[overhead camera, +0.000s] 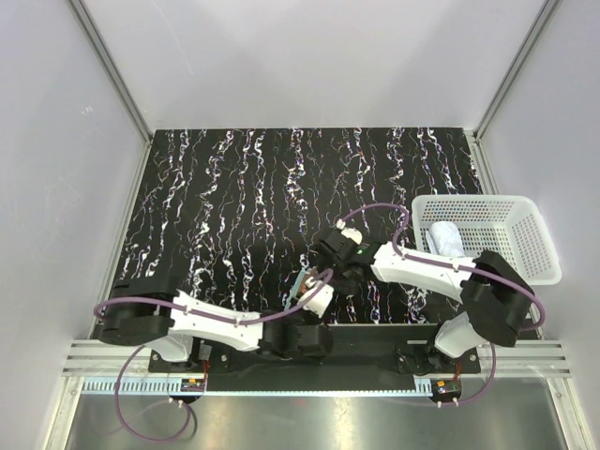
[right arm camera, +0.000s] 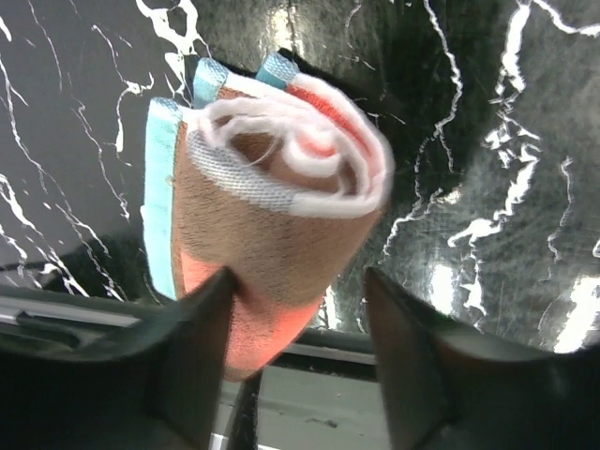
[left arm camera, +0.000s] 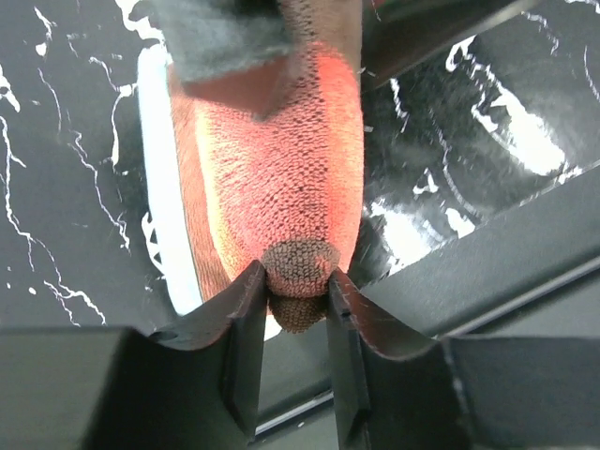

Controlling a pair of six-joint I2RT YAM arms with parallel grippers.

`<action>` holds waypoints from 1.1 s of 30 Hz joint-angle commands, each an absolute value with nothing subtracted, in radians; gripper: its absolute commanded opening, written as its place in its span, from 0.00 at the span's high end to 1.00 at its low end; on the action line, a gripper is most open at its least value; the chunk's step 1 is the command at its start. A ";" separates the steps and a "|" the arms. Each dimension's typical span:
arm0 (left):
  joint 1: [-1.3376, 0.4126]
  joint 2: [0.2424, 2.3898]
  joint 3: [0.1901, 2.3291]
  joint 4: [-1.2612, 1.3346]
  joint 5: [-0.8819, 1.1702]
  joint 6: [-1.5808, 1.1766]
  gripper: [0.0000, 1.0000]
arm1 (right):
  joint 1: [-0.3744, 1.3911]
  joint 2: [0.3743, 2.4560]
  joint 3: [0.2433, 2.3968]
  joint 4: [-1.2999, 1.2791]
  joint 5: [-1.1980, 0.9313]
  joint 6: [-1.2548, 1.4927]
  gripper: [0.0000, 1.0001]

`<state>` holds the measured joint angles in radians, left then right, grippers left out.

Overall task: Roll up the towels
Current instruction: Roll the towel

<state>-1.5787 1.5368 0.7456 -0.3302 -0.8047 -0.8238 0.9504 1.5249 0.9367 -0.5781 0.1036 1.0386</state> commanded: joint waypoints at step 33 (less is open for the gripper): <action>-1.019 1.063 0.175 0.320 0.030 -0.985 0.72 | 0.925 1.348 0.607 0.155 -0.080 0.991 0.02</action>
